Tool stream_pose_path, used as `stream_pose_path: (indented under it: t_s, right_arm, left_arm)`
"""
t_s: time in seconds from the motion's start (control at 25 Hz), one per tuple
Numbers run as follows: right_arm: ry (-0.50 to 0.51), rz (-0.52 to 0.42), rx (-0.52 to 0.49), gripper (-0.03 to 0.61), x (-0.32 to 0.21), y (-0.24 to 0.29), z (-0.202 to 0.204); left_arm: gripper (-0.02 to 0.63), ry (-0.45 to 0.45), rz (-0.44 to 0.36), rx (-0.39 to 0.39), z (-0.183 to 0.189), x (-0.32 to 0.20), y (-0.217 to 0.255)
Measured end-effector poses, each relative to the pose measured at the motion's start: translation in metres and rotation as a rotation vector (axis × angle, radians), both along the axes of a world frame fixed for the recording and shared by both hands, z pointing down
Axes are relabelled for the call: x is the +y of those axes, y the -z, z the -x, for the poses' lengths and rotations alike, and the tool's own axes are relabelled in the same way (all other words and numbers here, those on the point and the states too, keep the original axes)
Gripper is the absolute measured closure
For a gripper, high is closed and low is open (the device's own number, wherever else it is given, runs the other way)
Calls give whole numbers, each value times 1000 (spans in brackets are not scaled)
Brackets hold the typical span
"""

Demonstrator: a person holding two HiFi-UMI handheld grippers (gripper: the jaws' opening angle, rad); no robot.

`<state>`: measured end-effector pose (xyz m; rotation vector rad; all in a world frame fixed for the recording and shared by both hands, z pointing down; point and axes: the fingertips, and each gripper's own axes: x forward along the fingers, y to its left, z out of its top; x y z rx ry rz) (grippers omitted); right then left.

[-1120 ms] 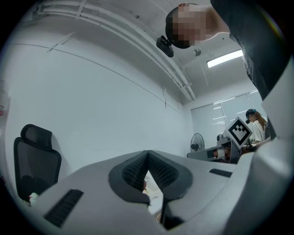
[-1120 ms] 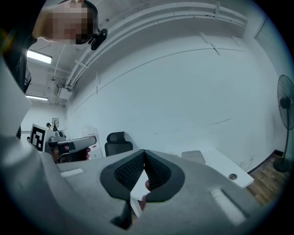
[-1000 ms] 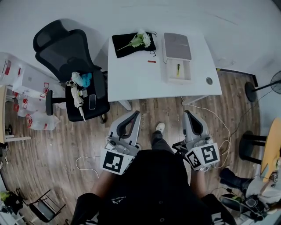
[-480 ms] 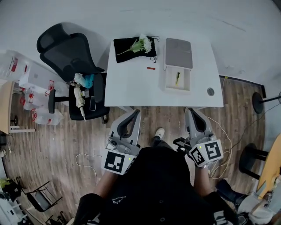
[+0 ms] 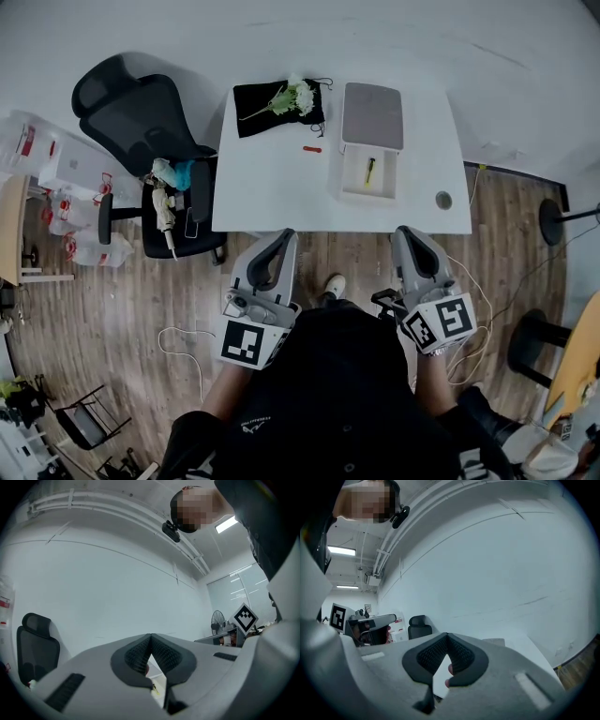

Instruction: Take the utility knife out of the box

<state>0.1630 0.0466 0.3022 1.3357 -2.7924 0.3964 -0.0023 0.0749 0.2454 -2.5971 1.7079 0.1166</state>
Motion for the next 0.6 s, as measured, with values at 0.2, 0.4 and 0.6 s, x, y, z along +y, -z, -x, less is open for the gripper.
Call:
stream_pose_path:
  t_s: [0.2,0.4,0.6]
  right_arm:
    - [-39,5,12,574,-5,-3,-8]
    - [-131,10,33,574,-19,-3,-25]
    - [-248,19,49,574,-46,2,-42]
  left_arm:
    - [609,-56,-3,21,-11,-16,0]
    - [609,-135,10,31,-24,-47,-9]
    - [609,-241,36,83,-39,-90,-6]
